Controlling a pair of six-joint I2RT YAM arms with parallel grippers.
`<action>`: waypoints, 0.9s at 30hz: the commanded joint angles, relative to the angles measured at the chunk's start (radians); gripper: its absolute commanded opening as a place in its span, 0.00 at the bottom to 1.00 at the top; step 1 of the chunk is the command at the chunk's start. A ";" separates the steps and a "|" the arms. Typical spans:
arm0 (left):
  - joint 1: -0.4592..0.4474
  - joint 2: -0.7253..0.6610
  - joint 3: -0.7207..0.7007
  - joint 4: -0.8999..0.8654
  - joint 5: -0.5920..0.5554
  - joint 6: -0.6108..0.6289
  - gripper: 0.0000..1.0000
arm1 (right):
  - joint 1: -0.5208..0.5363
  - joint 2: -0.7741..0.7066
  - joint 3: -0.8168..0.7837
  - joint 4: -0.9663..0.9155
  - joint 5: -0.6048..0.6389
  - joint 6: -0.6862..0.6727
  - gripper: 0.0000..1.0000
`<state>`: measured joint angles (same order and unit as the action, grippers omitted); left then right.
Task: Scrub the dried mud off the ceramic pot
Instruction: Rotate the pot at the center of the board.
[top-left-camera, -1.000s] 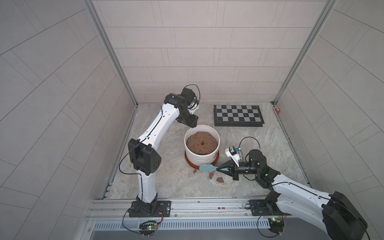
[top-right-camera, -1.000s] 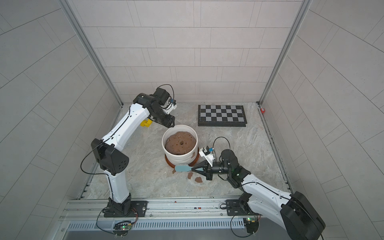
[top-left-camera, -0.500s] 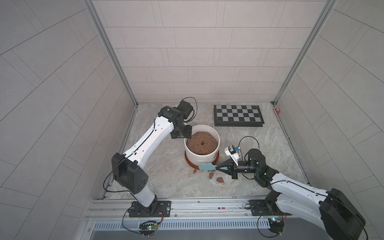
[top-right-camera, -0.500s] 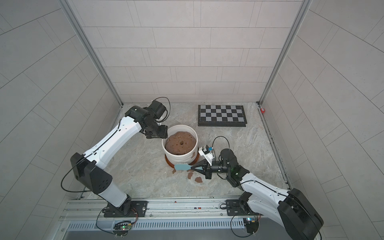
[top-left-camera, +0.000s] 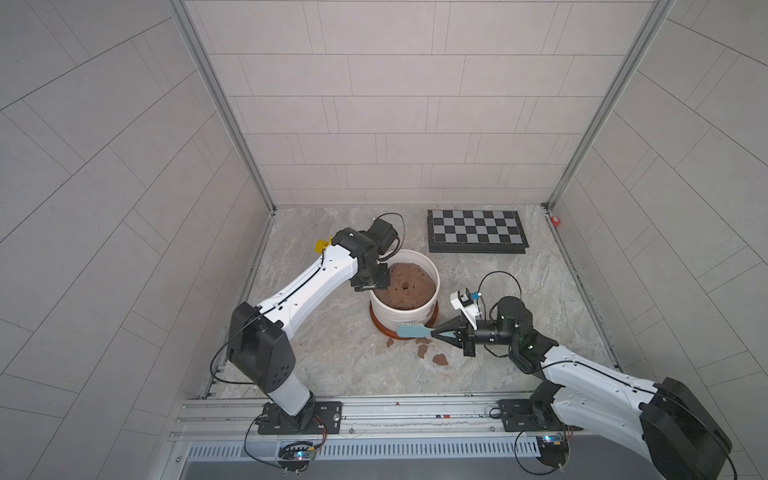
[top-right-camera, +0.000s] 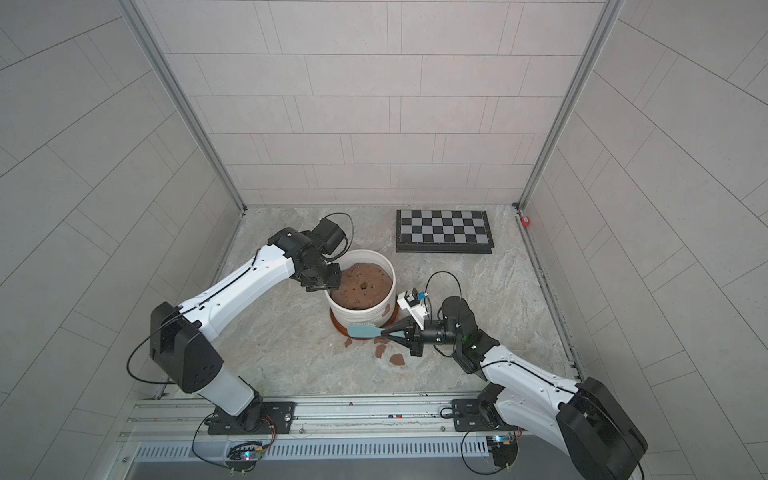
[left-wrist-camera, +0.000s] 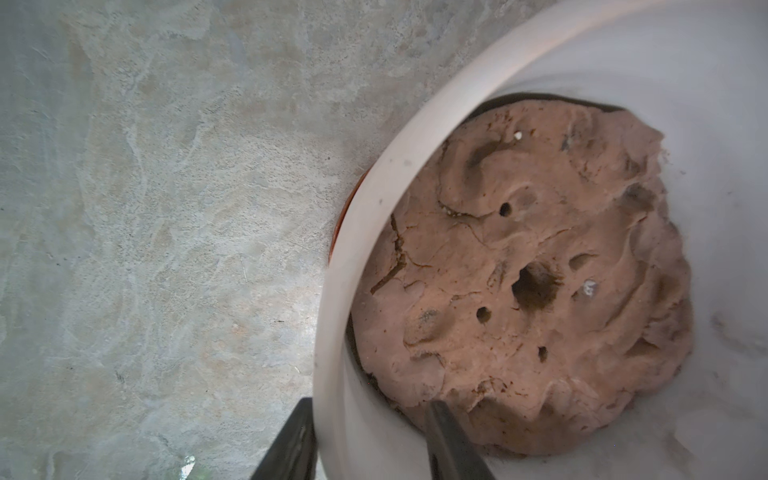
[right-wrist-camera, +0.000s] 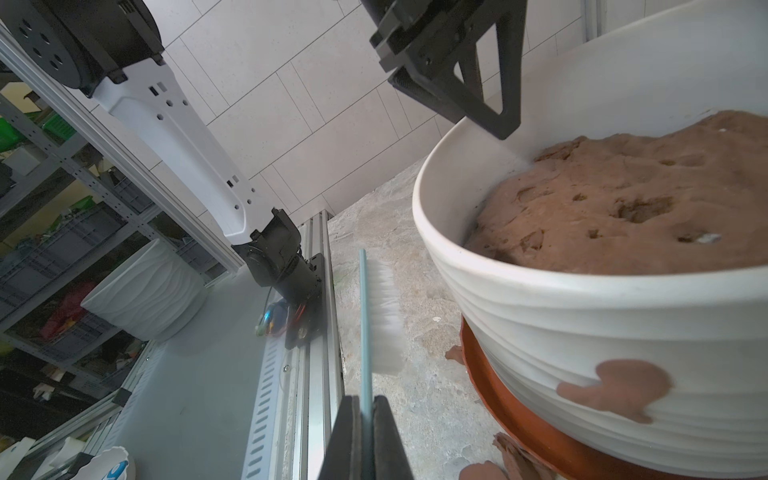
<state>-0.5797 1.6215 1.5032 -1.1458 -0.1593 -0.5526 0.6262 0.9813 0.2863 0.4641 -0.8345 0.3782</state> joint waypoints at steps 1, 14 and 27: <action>-0.008 0.001 -0.022 0.024 0.003 -0.013 0.38 | -0.003 -0.017 0.017 0.014 -0.020 0.003 0.00; -0.006 0.041 0.010 0.006 -0.034 0.035 0.09 | -0.003 -0.029 0.021 0.003 -0.034 -0.002 0.00; 0.015 0.154 0.132 -0.034 -0.043 0.385 0.00 | -0.003 -0.069 0.044 -0.097 -0.030 -0.053 0.00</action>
<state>-0.5602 1.7317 1.6104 -1.1862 -0.2291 -0.3569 0.6262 0.9314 0.3061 0.3931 -0.8642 0.3504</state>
